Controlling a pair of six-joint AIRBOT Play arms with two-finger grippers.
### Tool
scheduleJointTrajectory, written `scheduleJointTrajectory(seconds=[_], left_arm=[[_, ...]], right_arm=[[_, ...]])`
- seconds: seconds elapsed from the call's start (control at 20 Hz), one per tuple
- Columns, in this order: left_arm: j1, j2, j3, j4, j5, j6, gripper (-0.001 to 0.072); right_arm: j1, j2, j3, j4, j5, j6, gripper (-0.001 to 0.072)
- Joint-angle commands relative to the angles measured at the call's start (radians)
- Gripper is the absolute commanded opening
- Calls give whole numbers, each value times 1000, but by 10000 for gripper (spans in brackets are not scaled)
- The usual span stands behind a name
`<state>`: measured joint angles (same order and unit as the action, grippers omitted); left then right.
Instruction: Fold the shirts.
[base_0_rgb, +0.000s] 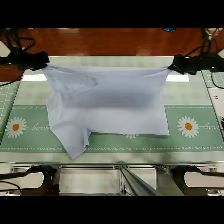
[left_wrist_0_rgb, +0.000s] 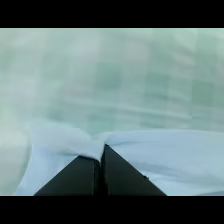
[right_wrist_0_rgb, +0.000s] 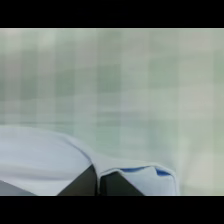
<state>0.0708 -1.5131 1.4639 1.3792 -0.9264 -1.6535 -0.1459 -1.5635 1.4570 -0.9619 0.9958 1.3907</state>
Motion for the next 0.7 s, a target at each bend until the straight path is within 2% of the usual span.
scheduleJointTrajectory(seconds=[0.0, 0.1, 0.2, 0.35, 0.45, 0.65], left_arm=[[-3, -147, 51, -56, 36, -46, 15], [-1, -150, 55, -58, 34, -46, 15], [6, -143, 79, -64, -65, -34, 15], [13, -131, 90, -59, -288, 170, 15], [23, -138, 77, -60, -405, 203, 15], [23, -145, -26, -51, -422, 232, 15]], right_arm=[[0, -227, 164, 54, 6, 22, 17], [0, -259, 204, 54, 30, 29, 17], [-9, -248, 214, 55, 79, 19, 18], [-34, -206, 214, -12, 241, -24, 18], [-33, -201, 212, -146, 345, -18, 18], [-25, -201, 93, -155, 354, -15, 18]])
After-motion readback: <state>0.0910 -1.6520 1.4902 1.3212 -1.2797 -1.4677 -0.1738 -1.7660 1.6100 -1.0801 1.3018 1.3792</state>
